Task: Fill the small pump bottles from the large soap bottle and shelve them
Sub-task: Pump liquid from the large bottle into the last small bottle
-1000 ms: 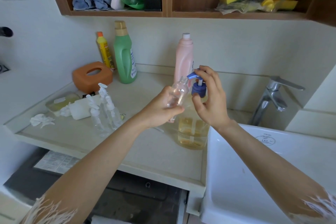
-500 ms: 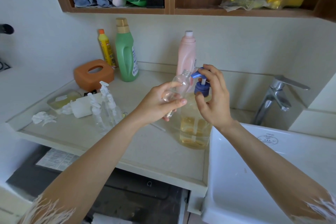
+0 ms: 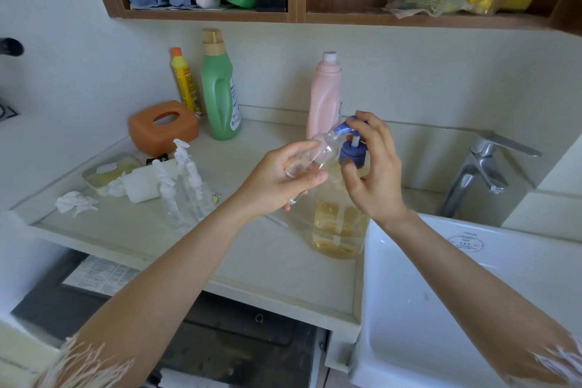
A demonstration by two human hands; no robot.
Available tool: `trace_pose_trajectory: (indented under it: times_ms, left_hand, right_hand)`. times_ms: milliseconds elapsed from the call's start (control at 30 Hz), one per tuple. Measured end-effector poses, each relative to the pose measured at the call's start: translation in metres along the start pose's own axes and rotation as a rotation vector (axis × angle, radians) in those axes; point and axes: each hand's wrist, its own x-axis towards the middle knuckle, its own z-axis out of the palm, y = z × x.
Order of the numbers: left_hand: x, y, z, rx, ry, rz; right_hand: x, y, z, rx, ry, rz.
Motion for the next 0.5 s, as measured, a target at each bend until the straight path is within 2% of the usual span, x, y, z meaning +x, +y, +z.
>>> trace_pose_trajectory:
  times_ms: [200, 500]
  left_hand:
    - [0.001, 0.0, -0.003, -0.114, -0.024, -0.06]
    - [-0.002, -0.012, 0.002, -0.172, -0.048, -0.109]
  right_hand:
    - [0.004, -0.001, -0.001, -0.14, 0.069, -0.039]
    - [0.005, 0.007, 0.005, -0.018, 0.113, -0.082]
